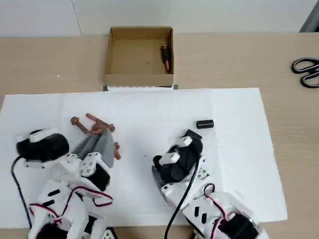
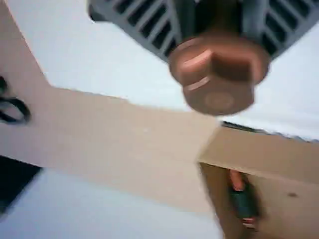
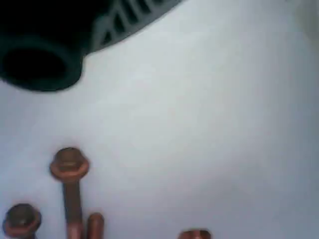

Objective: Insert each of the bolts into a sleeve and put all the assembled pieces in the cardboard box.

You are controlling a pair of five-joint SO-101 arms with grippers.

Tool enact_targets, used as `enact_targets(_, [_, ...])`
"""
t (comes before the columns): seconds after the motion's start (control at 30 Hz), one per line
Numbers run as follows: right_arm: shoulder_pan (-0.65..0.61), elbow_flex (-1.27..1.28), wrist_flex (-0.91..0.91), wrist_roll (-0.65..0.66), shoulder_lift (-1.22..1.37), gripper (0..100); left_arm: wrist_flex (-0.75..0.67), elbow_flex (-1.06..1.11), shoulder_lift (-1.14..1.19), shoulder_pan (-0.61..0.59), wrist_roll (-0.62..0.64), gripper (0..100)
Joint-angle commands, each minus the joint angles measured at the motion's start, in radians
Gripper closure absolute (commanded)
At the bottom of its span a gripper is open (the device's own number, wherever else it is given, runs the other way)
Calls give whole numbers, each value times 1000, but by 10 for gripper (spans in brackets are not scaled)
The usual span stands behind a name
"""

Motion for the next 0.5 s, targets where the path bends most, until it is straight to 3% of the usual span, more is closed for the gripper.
enact_targets(0.0, [-30, 9, -73, -8, -8, 997, -44, -5, -9, 83, 26, 994])
enact_targets(0.47, [-122, 94, -220, -6, -7, 997, -126, 15, -8, 167, 38, 994])
